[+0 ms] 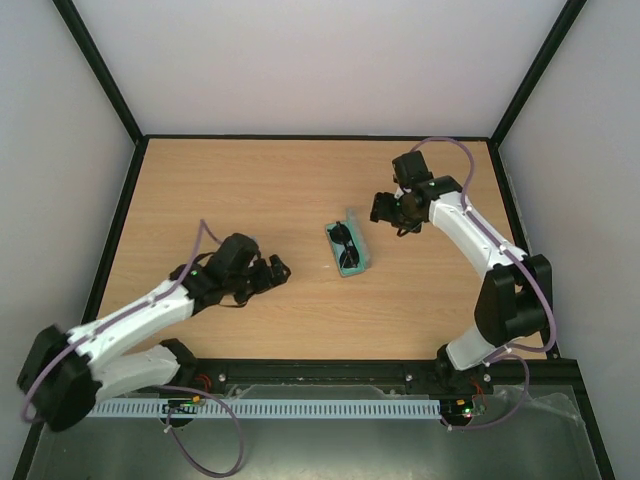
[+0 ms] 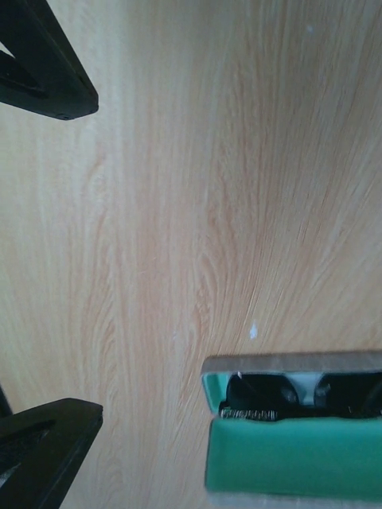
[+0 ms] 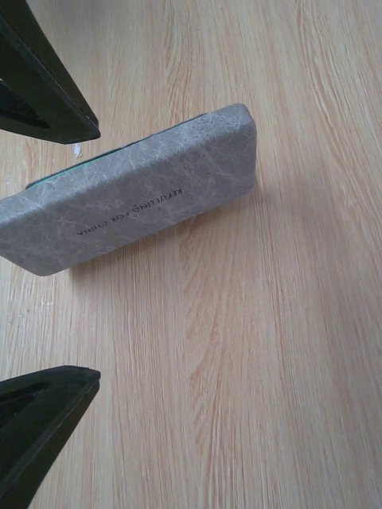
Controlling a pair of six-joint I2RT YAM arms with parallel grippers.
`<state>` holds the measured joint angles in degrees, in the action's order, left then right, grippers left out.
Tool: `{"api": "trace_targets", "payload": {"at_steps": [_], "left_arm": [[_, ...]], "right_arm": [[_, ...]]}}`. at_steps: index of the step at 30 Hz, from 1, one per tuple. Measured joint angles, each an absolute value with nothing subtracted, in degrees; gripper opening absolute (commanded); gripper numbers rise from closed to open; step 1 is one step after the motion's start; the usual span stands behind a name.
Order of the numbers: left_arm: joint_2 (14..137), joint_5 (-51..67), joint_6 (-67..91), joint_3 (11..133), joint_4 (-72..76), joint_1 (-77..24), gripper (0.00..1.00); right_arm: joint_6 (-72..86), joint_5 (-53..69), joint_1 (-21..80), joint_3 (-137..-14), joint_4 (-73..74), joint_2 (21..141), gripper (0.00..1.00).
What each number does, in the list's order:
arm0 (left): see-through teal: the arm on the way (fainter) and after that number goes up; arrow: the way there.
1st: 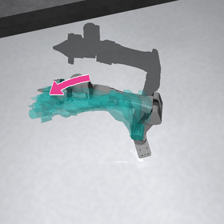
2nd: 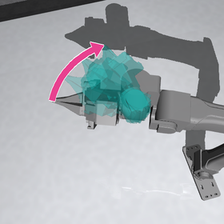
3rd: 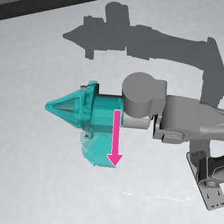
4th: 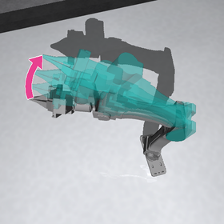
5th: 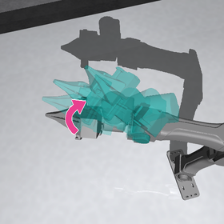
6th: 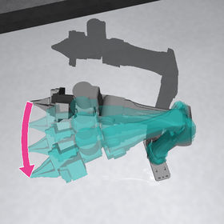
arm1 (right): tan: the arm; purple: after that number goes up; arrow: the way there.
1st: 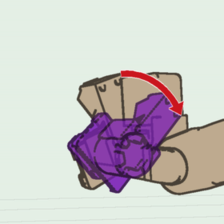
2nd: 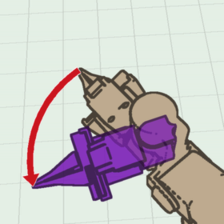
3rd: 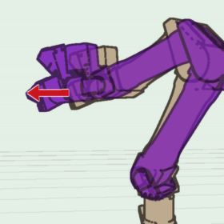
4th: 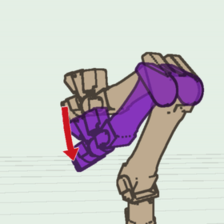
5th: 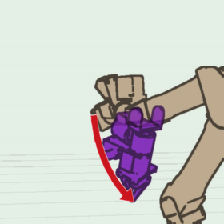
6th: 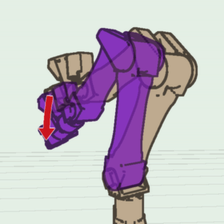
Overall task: Organize the sunglasses
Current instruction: Close the sunglasses case at the center of the board.
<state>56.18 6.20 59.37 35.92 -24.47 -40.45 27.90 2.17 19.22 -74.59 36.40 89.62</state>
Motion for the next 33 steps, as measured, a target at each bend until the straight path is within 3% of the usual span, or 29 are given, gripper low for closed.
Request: {"api": "trace_targets", "payload": {"at_steps": [3, 8, 14, 17, 23, 33], "left_arm": [[65.52, 8.38, 58.22, 36.64, -18.39, -39.31, 0.94], [81.12, 10.85, 56.14, 41.91, -11.64, -38.63, 0.77], [94.13, 13.15, 54.22, 49.3, -6.2, -38.54, 0.57], [99.13, 13.74, 53.12, 52.75, -4.97, -38.54, 0.46], [105.71, 14.44, 52.01, 57.67, -3.9, -38.22, 0.26], [111.79, 16.4, 51.57, 63.51, -1.52, -37.87, 0.16]], "right_arm": [[28.49, 3.81, 18.48, -73.06, 33.89, 90.17, 0.75], [29.26, 6.24, 17.02, -71.33, 30.74, 92.77, 0.67], [29.65, 7.92, 15.59, -71.18, 27.88, 96.53, 0.39], [29.85, 8.91, 15.4, -71.18, 26.81, 97.38, 0.33], [30.04, 11.64, 15.38, -70.43, 24.47, 99.0, 0.26], [30.06, 14.94, 16.23, -67.24, 22.28, 99.9, 0.23]]}}
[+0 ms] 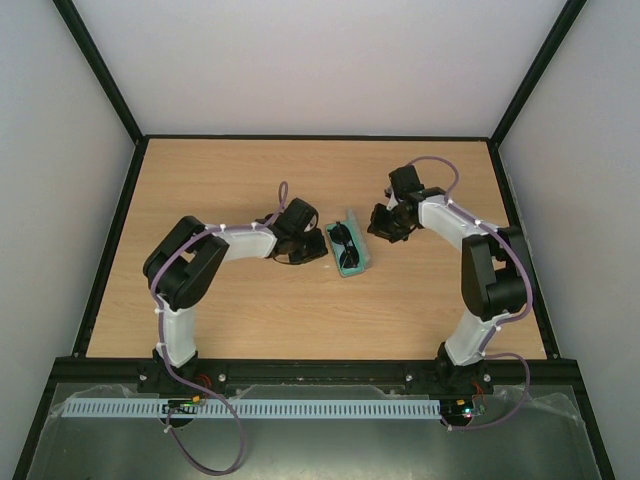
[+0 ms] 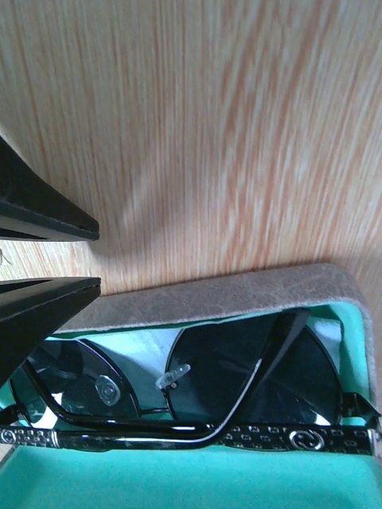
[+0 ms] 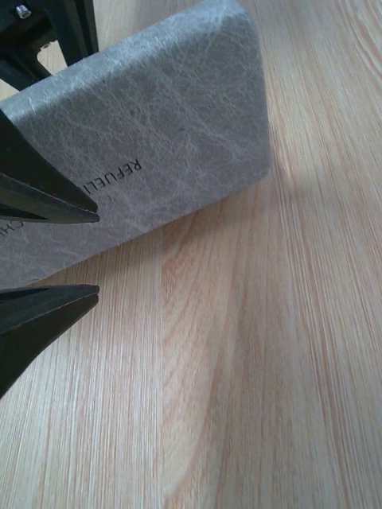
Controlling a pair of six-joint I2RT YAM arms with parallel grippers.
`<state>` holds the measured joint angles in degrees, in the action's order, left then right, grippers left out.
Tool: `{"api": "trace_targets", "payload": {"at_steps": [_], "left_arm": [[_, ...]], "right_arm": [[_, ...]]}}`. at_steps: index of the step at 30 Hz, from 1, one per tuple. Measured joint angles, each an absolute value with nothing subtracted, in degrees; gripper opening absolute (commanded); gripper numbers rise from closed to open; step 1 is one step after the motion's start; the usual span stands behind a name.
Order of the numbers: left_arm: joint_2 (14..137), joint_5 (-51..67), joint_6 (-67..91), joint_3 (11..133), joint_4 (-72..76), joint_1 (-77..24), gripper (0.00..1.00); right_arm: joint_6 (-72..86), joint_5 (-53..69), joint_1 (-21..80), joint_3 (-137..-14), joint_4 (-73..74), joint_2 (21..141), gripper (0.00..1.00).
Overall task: Organize the sunglasses
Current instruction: Close the sunglasses case at the center of the board.
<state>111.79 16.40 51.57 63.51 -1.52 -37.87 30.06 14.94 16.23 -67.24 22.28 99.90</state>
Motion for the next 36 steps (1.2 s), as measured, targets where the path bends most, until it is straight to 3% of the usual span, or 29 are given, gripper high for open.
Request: {"api": "trace_targets", "payload": {"at_steps": [20, 36], "left_arm": [[114.78, 17.69, 50.74, 66.89, -1.08, -37.19, 0.12], [116.53, 17.78, 49.89, 69.1, -1.15, -37.19, 0.1]], "right_arm": [[31.73, 13.65, 17.65, -63.64, 19.79, 90.28, 0.24], [30.48, 19.07, 17.67, -63.64, 18.87, 91.77, 0.23]]}}
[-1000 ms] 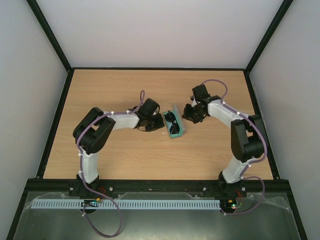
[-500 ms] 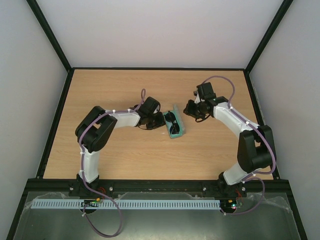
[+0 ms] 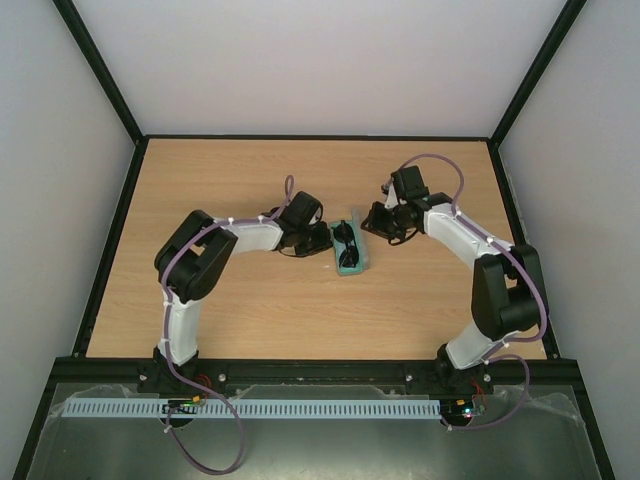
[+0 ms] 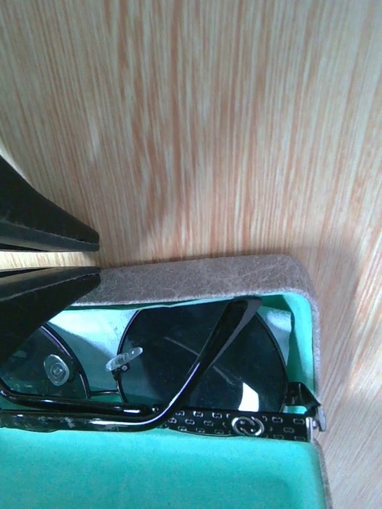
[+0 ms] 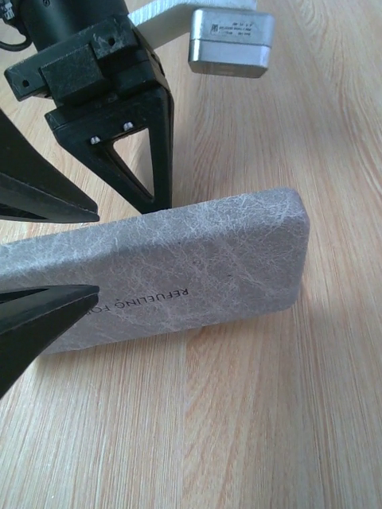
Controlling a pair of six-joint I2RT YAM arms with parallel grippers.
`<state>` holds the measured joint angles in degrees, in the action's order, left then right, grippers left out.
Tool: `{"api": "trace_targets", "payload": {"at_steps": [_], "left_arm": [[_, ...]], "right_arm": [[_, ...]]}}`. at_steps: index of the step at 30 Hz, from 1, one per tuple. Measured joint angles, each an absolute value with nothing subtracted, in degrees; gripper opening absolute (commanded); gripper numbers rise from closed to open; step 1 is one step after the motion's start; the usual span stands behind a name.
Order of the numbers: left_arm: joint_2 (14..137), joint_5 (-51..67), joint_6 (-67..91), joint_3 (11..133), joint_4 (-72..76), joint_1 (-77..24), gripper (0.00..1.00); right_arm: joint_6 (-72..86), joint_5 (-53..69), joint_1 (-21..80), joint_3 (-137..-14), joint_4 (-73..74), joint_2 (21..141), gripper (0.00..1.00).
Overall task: Organize the sunglasses
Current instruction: Close the sunglasses case at the center of the board.
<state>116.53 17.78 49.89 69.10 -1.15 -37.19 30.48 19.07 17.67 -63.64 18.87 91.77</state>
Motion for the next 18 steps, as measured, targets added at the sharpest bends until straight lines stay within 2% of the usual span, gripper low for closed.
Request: {"api": "trace_targets", "payload": {"at_steps": [18], "left_arm": [[118.17, 17.69, 49.15, 71.64, -2.02, -37.19, 0.07]], "right_arm": [[29.39, 19.27, 19.92, -64.66, 18.72, 95.46, 0.11]]}}
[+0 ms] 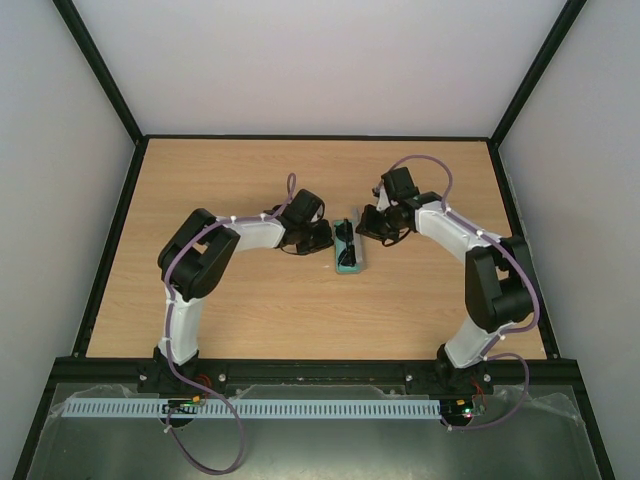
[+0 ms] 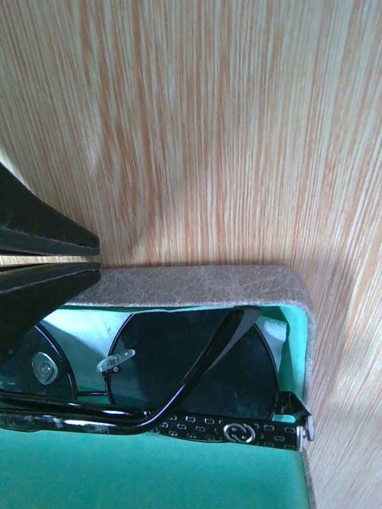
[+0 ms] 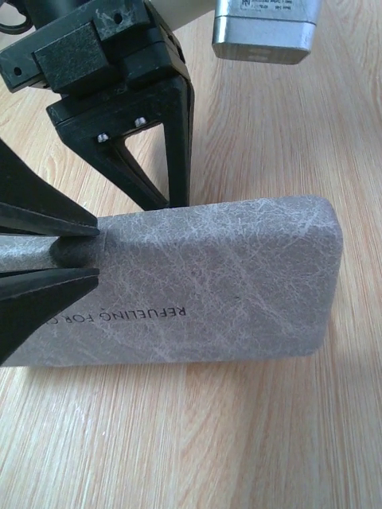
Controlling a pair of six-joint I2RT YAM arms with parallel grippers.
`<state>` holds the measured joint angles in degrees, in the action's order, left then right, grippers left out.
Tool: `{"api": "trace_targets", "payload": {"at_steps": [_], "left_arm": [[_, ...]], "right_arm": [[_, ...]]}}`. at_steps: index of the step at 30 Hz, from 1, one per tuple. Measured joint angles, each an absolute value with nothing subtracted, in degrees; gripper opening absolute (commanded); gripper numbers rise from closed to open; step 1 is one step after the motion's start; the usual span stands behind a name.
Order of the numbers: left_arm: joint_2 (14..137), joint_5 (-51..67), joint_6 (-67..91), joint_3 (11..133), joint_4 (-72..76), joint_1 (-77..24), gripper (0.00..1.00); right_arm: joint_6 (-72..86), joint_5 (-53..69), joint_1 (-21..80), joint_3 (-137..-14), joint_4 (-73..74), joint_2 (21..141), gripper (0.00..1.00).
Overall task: Organize the sunglasses
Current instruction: Close the sunglasses case at the center of the board.
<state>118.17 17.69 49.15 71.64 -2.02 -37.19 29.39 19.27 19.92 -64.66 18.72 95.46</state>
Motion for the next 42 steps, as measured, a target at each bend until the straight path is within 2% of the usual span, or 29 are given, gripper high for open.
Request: {"api": "trace_targets", "payload": {"at_steps": [32, 35, 39, 42], "left_arm": [[117.6, 17.41, 49.06, 70.59, -1.61, -36.49, 0.08], [115.79, 16.88, 49.06, 68.4, -1.69, -35.59, 0.15], [113.08, 16.19, 49.19, 65.54, -1.91, -34.13, 0.32], [110.41, 15.42, 49.15, 63.09, -2.2, -33.23, 0.36]], "right_arm": [[29.67, 18.26, 24.91, -67.35, 17.76, 102.52, 0.12], [29.45, 16.43, 26.02, -68.53, 19.2, 102.76, 0.16], [28.99, 13.39, 28.32, -71.44, 21.21, 102.76, 0.21], [28.77, 11.07, 29.87, -73.78, 22.46, 102.89, 0.22]]}}
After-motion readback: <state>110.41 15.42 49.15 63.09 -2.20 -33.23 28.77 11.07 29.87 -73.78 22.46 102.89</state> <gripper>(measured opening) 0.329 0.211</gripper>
